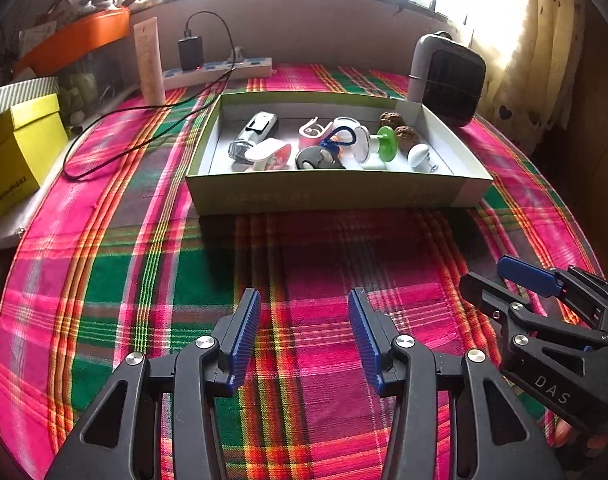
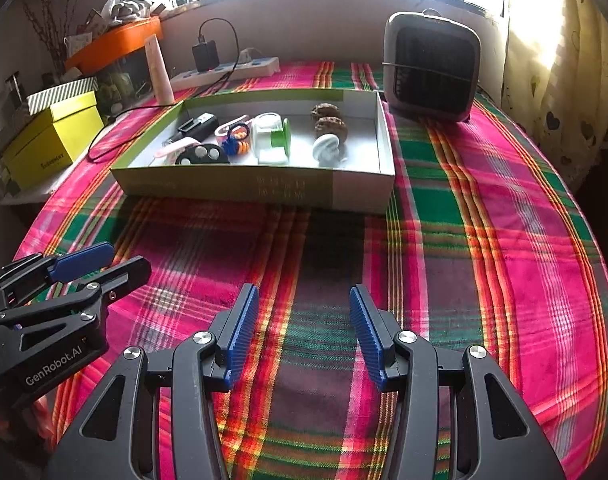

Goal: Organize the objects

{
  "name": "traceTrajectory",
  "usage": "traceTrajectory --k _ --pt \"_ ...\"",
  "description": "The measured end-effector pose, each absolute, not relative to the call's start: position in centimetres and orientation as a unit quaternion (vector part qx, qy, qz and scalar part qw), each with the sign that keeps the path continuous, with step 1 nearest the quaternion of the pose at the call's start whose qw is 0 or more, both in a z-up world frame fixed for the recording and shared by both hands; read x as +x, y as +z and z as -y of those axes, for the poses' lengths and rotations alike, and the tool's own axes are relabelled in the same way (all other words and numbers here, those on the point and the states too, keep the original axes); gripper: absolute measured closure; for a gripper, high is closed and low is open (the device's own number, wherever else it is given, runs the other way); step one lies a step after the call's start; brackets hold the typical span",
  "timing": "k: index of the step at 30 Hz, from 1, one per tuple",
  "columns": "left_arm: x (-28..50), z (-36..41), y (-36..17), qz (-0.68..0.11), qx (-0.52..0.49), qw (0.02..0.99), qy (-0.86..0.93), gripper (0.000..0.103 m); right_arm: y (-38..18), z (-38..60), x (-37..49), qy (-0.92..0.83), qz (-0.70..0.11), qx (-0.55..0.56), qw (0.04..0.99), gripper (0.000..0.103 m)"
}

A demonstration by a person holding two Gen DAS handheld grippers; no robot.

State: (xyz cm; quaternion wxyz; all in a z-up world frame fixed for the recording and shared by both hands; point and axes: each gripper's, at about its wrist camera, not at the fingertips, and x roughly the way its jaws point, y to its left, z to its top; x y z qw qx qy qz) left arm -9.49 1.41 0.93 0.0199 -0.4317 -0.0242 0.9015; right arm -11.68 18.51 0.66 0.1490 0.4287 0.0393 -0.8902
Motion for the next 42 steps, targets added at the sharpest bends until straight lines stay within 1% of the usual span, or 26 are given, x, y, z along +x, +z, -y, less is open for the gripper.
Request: traceTrajectory --k 7,14,16,17,18,23,35,42 --pt "-9.57 -1.42 0.8 0.019 -0.427 0.013 0.904 0.058 0.66 -18.67 -11.73 -0.891 -0.04 0.429 0.141 0.055" --pt "-9.46 -1.42 0.73 0.016 -0.427 0.007 0.904 0.057 0.56 -18.35 -11.58 -0.892 -0.058 0.43 0.125 0.054" --pt "-9.44 -1.39 0.72 0.016 -0.427 0.006 0.904 0.057 0.51 -18.33 -11.61 -0.893 -0.062 0.43 0.113 0.047" --pt "-9.41 -1.41 0.71 0.016 -0.427 0.005 0.904 0.056 0.47 -18.48 -11.69 -0.894 -0.06 0.432 0.107 0.041" --pt "-9.42 -1.49 0.7 0.014 -0.428 0.004 0.904 0.056 0.41 -18.73 -11.79 -0.893 -0.055 0.434 0.104 0.038" --pt "-9.46 -1.86 0.63 0.005 -0.43 0.003 0.903 0.05 0.35 -18.85 -11.77 -0.893 -0.052 0.435 0.103 0.037" --pt "-9.41 -2.12 0.54 0.008 -0.431 -0.004 0.902 0.046 0.4 -18.83 -11.76 -0.893 -0.051 0.435 0.103 0.037" --pt "-9.45 -2.11 0.54 0.009 -0.431 -0.004 0.902 0.046 0.39 -18.82 -11.78 -0.893 -0.051 0.435 0.103 0.036"
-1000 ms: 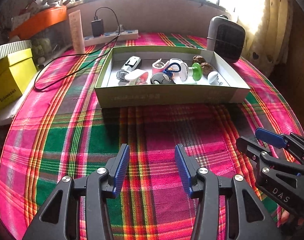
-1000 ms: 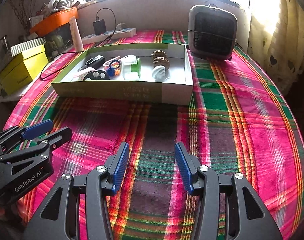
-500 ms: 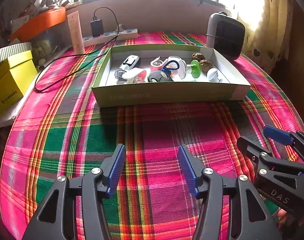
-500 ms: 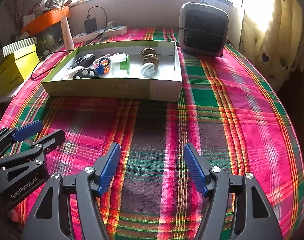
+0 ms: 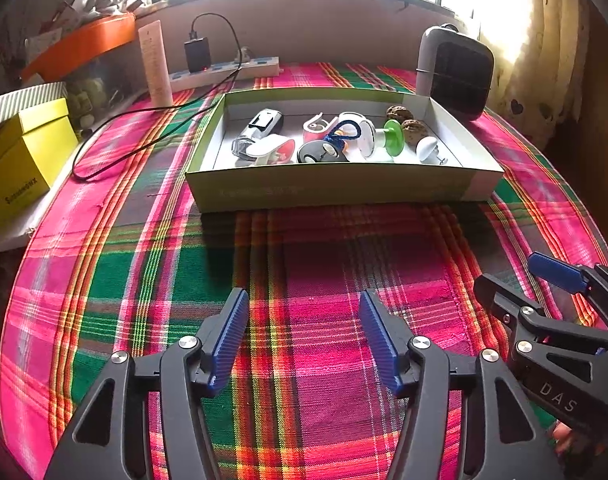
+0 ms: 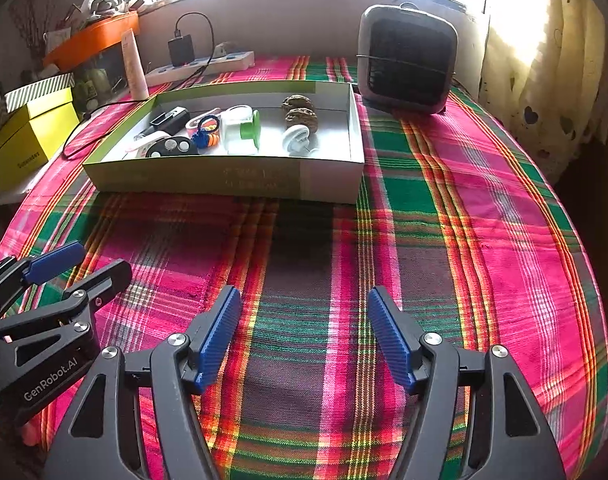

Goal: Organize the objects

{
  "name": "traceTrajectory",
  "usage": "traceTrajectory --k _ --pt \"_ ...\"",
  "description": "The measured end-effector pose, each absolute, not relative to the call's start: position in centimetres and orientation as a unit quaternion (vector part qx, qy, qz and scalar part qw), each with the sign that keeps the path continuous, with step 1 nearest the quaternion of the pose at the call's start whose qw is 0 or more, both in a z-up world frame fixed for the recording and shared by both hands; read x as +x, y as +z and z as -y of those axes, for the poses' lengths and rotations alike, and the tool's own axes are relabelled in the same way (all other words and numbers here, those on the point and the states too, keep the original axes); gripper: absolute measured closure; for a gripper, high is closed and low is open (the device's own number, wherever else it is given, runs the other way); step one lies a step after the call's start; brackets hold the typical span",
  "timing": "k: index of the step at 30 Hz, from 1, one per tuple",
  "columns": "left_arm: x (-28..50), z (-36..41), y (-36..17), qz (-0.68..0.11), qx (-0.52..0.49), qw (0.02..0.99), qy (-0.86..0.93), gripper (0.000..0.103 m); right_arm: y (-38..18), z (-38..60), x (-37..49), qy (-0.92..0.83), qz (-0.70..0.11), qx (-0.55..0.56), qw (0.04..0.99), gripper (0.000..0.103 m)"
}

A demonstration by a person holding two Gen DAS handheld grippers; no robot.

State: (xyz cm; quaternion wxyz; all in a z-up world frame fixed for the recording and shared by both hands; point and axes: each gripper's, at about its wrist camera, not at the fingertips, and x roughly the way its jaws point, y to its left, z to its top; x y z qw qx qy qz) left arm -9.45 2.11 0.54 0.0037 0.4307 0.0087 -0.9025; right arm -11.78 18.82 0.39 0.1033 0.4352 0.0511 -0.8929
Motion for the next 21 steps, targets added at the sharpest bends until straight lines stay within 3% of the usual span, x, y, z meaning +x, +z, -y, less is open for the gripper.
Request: traceTrajectory --k 21 --pt "-9.41 -2.09 0.54 -0.008 0.431 0.005 -0.902 0.044 0.4 -18.81 -11.74 -0.893 -0.051 0.435 0.103 0.036"
